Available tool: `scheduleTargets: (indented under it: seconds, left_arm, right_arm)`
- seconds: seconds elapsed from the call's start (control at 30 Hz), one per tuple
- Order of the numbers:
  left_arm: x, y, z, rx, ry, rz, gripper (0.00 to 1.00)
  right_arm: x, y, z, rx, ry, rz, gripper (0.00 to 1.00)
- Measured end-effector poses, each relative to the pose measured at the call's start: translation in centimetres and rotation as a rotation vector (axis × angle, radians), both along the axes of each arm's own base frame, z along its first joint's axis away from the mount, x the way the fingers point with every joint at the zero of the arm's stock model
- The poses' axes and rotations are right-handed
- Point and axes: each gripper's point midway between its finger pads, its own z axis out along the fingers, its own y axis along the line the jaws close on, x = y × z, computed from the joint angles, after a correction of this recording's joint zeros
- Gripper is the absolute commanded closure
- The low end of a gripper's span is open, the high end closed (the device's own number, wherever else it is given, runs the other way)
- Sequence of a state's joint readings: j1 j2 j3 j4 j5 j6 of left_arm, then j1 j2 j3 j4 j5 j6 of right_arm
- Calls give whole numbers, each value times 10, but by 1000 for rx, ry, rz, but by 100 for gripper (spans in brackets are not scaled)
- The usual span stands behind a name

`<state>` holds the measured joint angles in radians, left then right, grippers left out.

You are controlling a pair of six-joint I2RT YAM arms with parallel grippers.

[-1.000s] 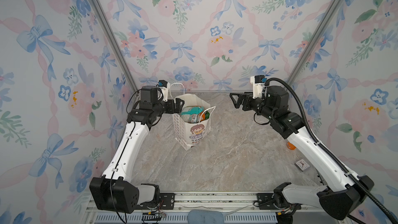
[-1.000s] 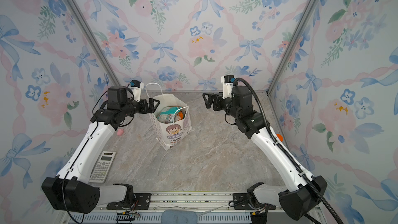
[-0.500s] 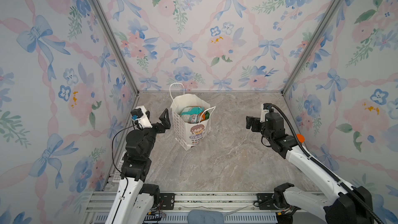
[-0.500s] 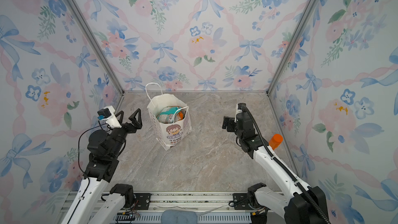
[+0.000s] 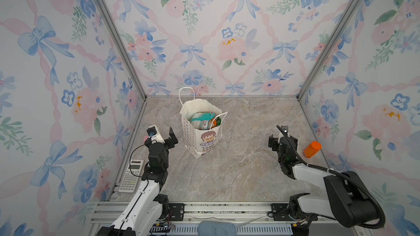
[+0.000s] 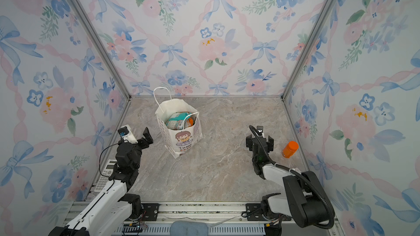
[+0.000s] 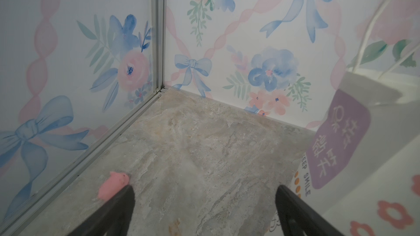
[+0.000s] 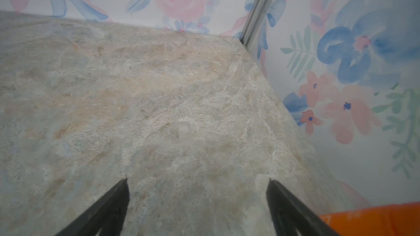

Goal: Place the snacks into the paper bag
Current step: Reset both arms

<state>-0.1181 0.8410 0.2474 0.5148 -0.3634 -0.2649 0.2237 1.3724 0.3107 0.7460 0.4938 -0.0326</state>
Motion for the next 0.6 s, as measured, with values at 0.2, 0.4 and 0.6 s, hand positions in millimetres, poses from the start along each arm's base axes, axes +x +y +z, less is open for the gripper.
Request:
scheduleTargets:
  seconds: [0.2,0.4,0.6]
  left_arm:
    - [8,3,-43,133,102,-1,2]
    - [23,-3,-59,197,117,-54,2]
    - [37,-11,-80,218,157,-103,2]
  right_arm:
    - [8,-2,-11,-3,-40,14,4]
    - [21,-11,-9,32,-63,13,3]
    - [28,-10,-3,57,-80,21,4]
